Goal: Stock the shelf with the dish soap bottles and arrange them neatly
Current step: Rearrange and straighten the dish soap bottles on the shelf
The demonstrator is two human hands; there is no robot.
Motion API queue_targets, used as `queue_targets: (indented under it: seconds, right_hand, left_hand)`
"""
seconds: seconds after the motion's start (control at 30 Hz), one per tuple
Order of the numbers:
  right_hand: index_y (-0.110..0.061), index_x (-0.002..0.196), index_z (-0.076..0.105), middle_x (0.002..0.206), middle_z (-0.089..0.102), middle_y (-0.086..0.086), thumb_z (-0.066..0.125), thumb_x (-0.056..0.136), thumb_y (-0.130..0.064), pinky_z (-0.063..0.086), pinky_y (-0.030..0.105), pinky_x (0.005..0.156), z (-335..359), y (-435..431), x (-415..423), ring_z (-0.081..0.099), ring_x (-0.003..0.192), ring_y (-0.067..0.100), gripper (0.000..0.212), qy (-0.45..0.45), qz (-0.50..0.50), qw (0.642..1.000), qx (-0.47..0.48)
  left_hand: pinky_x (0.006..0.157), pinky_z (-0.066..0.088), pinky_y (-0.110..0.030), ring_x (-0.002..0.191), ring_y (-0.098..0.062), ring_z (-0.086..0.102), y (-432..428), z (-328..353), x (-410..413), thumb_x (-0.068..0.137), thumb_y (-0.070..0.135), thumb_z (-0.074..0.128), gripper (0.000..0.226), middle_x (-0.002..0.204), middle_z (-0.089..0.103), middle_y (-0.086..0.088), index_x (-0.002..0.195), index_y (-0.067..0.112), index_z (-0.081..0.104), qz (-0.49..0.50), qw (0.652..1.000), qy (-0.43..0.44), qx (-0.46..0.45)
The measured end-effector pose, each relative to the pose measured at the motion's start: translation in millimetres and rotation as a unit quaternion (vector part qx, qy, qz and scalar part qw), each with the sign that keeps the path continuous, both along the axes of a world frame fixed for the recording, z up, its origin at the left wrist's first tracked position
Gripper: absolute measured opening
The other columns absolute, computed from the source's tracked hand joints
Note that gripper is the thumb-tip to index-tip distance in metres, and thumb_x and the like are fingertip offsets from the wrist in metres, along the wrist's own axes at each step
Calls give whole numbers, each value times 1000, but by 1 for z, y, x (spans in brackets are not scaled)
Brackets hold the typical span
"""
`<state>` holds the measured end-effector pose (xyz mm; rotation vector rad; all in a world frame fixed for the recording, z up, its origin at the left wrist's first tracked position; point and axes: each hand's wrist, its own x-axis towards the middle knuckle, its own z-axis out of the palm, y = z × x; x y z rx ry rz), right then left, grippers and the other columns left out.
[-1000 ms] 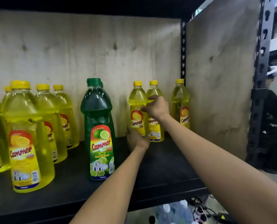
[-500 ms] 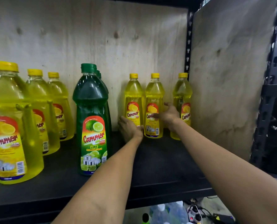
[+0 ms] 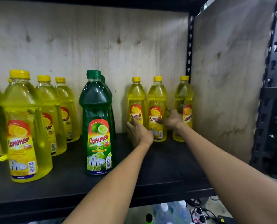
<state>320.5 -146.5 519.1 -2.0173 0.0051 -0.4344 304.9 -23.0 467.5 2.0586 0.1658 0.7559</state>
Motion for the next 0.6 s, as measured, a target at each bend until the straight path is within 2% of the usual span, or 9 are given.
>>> queue_targets:
  seconds: [0.07,0.17,0.2,0.27,0.3,0.47,0.6]
  right_hand:
    - [-18,153,34,145,54,11,84,77,-23,50,46,103,-1,-6,-7,55,130,30,91,9,24,1000,-5]
    - [-15,155,29,144,54,14,82,79,-14,61,34,78,-1,-13,-24,64,110,20,93,31,108,992,53]
    - [-14,156,26,145,53,15,80,80,-11,60,34,78,0,-13,-29,63,111,21,93,42,135,988,68]
    - [-14,157,21,147,50,17,77,82,-7,55,43,91,1,-10,-38,56,126,30,94,63,173,979,84]
    - [-14,157,20,148,49,18,76,83,-5,54,44,91,2,-7,-42,54,130,33,94,70,189,975,96]
    - [-17,157,23,141,54,18,72,86,-2,56,39,83,0,13,-54,59,122,32,87,83,247,960,103]
    - [-19,155,27,139,55,17,73,86,-5,54,47,95,-4,23,-52,60,122,32,84,75,252,960,94]
  left_hand:
    - [110,36,-42,137,-32,37,-1,-3,-5,80,23,77,72,144,38,-11,142,19,40,-78,996,34,-10]
    - [109,42,-42,135,-29,44,1,-7,-19,74,31,84,89,144,45,-7,147,19,36,-148,985,86,-11]
    - [107,44,-42,132,-28,47,3,-8,-25,71,33,86,93,142,48,-7,148,19,34,-154,984,92,-4]
    - [105,45,-41,130,-29,49,7,-11,-36,70,35,87,96,141,50,-8,147,18,33,-139,987,85,5]
    - [105,44,-42,131,-30,49,10,-13,-41,71,37,86,96,142,50,-9,148,18,33,-123,989,77,10]
    - [109,39,-44,135,-34,42,26,-17,-60,72,39,85,100,145,41,-15,149,11,26,-61,996,64,17]
    - [108,40,-47,135,-35,43,32,-15,-66,77,35,82,94,146,39,-16,147,9,26,-51,995,81,36]
